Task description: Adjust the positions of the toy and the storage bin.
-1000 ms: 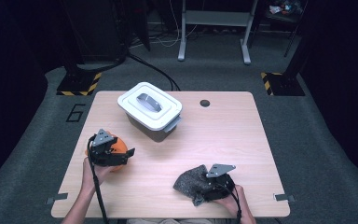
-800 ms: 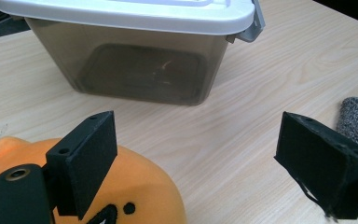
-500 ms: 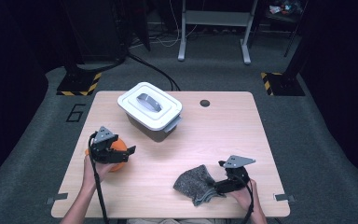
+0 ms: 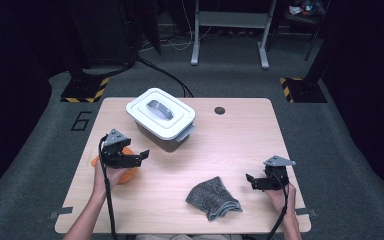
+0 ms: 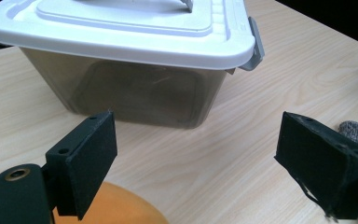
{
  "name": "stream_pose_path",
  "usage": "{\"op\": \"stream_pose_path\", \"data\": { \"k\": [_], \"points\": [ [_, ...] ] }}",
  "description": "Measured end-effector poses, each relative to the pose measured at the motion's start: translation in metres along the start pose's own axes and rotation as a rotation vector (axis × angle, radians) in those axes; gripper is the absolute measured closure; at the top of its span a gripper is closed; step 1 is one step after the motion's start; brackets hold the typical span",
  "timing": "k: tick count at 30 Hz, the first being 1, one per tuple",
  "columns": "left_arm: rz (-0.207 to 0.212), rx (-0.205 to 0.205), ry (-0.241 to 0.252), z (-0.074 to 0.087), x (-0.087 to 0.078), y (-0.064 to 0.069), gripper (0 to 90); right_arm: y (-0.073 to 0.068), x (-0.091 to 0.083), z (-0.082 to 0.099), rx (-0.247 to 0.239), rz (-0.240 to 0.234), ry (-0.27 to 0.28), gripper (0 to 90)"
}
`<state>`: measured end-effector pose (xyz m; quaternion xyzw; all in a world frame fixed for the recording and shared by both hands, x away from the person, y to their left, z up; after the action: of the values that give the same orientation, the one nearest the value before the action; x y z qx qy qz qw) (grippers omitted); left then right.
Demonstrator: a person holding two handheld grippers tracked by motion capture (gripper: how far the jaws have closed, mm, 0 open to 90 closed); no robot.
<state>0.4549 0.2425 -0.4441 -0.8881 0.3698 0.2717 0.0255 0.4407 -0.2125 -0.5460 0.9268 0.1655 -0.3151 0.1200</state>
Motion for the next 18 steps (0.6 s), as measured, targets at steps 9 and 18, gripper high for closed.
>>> {"op": "stream_pose_path", "data": {
  "k": [9,18],
  "points": [
    [0.007,0.019,-0.007,-0.015,0.014,0.005,12.1,0.01,0.018,0.008,0.009,0.021,-0.049,0.5],
    [0.032,0.017,-0.016,-0.028,0.034,0.009,12.1,0.01,0.025,0.012,0.006,0.021,-0.082,0.0]
  ]
}}
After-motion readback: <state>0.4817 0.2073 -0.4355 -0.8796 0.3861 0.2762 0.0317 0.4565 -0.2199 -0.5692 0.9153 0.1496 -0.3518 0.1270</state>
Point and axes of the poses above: each handheld gripper's, and its own axes: x roughly forward along the jaws, z roughly out of its underside, y roughly to its right, the point moved 6 cm from there along x, roughly forward along the jaws, and after that the axes turned 10 degrees about z, right-handed, at the moved point
